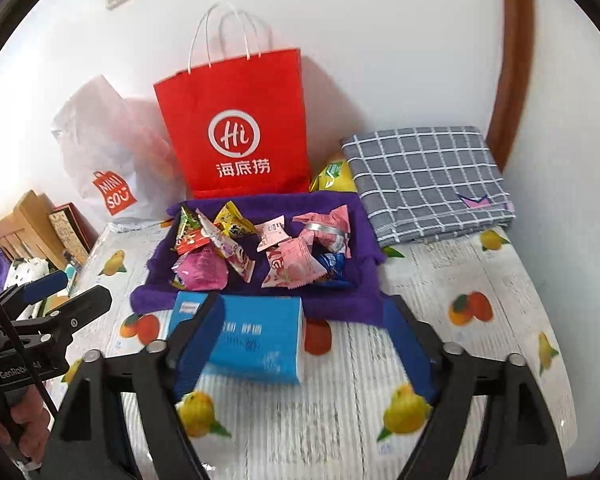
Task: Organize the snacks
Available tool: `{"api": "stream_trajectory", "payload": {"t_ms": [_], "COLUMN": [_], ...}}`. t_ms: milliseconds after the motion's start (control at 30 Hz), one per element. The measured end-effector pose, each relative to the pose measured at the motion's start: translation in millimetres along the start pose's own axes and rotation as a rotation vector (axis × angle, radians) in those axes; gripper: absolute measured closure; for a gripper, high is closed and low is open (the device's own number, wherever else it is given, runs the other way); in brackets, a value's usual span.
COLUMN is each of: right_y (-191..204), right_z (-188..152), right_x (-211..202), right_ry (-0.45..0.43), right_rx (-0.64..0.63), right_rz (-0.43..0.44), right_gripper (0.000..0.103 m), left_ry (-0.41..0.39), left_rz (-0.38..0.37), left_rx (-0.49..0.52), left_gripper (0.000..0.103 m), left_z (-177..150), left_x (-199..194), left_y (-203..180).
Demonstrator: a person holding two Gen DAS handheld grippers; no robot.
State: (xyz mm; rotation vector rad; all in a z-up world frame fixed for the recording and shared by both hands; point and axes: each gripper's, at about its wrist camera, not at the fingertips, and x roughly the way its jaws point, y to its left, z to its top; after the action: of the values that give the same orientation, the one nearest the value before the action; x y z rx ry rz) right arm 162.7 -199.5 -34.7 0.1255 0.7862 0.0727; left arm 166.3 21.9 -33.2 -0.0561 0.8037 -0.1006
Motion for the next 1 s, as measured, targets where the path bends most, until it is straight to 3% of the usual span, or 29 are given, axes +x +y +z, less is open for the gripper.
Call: {"api": "stream_trajectory", "payload": {"t_ms": [133, 700, 1000], "right_y": [-2, -1, -8], "right_z": [-17, -94, -111], "right_x": [-28, -107, -130], "right_ry": [-0.035, -0.083, -0.116], "right_rx": [0.002, -0.034, -0.025], "right_rz": [-0.016, -0.068, -0.066], "right_gripper": [0.005, 0.005, 0.005], "left_ry": [-0.022, -0.135, -0.164], "left_rz": [-0.011, 0.052, 0.103], "left_rx": [-0.004, -0.027, 0.003], "left_gripper": [0.005, 0.002, 0.002], "left_z": [-19, -91, -105], "left_x": [-27, -113, -133], "left_y": [-8, -30, -44]}}
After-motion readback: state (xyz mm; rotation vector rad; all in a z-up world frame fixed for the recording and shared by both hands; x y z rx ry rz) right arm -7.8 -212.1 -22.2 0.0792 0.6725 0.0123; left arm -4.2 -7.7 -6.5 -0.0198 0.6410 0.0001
